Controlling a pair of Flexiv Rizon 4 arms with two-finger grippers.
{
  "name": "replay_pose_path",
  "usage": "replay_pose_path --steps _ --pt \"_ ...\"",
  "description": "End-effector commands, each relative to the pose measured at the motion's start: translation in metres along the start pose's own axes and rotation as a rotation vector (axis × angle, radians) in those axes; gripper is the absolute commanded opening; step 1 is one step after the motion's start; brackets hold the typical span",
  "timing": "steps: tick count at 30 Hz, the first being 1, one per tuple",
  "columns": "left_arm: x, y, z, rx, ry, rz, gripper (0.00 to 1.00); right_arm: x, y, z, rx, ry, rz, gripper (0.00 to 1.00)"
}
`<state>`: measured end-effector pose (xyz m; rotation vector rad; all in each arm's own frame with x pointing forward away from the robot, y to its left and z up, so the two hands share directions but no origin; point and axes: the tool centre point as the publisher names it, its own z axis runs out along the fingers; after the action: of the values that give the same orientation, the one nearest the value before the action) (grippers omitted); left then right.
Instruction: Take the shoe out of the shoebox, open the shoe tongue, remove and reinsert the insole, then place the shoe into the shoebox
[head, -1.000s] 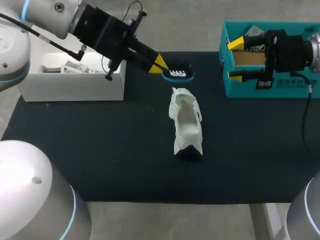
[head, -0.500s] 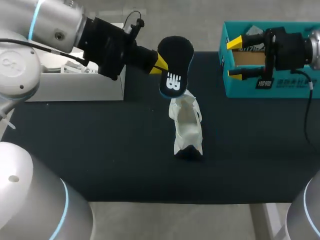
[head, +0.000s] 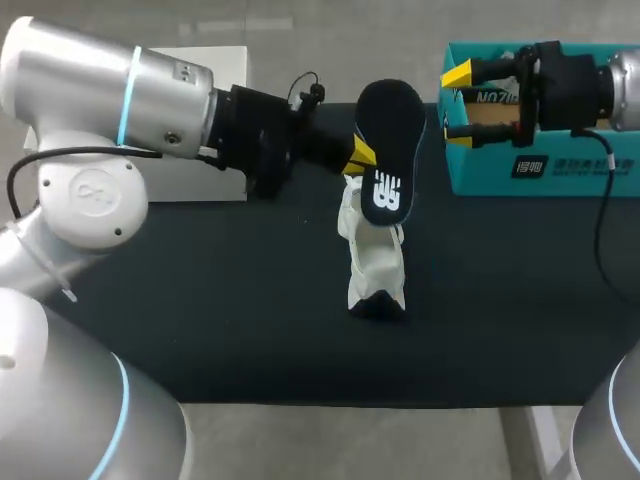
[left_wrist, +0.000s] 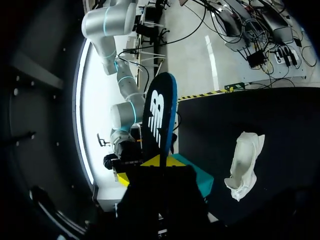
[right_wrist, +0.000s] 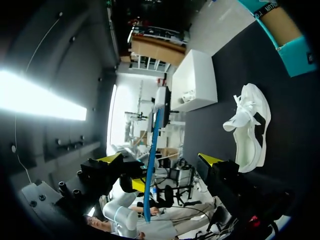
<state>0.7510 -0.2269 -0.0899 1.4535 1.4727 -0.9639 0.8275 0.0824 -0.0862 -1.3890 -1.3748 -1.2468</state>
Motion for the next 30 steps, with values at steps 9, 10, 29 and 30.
replay_pose_path --steps 9,10,29,30 --pt "-0.014 0.021 0.058 -0.004 0.003 -0.017 0.00 -0.002 -0.006 0.017 0.023 -0.002 0.014 0.41" --pt "-0.015 0.022 0.059 -0.005 0.000 -0.015 0.00 -0.002 -0.006 0.017 0.020 -0.002 0.015 0.40" --pt "-0.010 0.020 0.035 0.043 0.136 -0.015 1.00 -0.016 -0.005 0.011 -0.012 0.012 0.038 0.00" --pt "-0.010 0.021 0.032 0.049 0.156 -0.019 1.00 -0.018 -0.004 0.012 -0.006 0.010 0.039 0.00"
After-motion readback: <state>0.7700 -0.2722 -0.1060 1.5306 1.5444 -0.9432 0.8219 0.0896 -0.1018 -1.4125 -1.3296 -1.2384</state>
